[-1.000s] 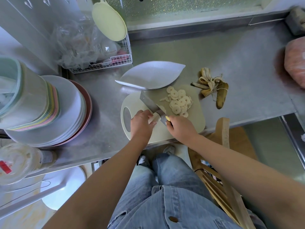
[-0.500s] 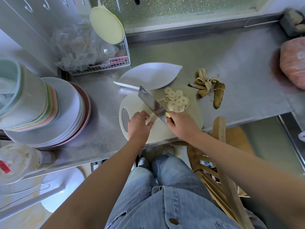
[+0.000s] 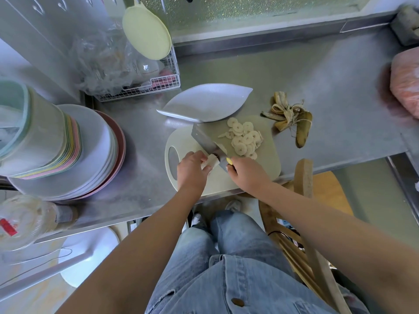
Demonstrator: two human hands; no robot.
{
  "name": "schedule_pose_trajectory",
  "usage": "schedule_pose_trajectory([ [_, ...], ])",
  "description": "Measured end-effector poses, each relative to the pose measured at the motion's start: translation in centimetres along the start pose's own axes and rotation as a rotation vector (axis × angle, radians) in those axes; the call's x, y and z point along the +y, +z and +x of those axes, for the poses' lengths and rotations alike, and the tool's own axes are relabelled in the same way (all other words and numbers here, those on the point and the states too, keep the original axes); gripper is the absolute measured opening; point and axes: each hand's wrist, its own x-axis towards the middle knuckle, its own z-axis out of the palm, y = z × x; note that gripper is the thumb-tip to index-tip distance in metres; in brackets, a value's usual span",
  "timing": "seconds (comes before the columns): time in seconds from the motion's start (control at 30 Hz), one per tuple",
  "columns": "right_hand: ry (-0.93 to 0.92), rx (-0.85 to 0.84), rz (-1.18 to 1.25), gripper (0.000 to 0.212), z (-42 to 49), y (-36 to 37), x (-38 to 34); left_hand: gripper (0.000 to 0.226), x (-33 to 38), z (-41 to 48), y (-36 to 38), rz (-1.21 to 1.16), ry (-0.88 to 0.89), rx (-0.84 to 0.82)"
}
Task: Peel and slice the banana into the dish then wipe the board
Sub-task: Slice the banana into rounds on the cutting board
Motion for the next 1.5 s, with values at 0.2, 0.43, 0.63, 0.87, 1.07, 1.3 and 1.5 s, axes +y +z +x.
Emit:
schedule_pose_trajectory([
  [0.2,-0.024,0.076,-0.011,0.027,-0.3,-0.6,0.1,0.018,0.0,0.0,0.0,-0.001,-0.004,0.004],
  [0.43,-0.058,0.100,0.005,0.030,-0.4,-2.0,-0.2,0.017,0.0,0.1,0.0,-0.003,-0.006,0.010],
  [0.63,-0.067,0.078,-0.025,0.027,-0.5,-1.9,-0.4,0.017,0.0,0.1,0.1,-0.005,-0.007,0.010],
  [0.87,-0.073,0.047,-0.061,0.022,-0.2,-1.2,-0.9,0.018,0.0,0.0,0.0,-0.025,-0.028,0.014],
  [1.07,-0.042,0.040,-0.077,0.022,0.0,0.0,-0.9,0.018,0.0,0.0,0.0,-0.011,-0.018,0.014],
  [1.3,-0.047,0.053,-0.076,0.024,-0.3,-0.7,0.5,0.033,0.1,-0.2,0.2,0.124,0.020,-0.027],
  [1.5,0.093,0.057,-0.024,0.026,-1.2,-1.7,2.3,0.033,0.4,-0.1,-0.1,0.179,0.023,-0.038],
])
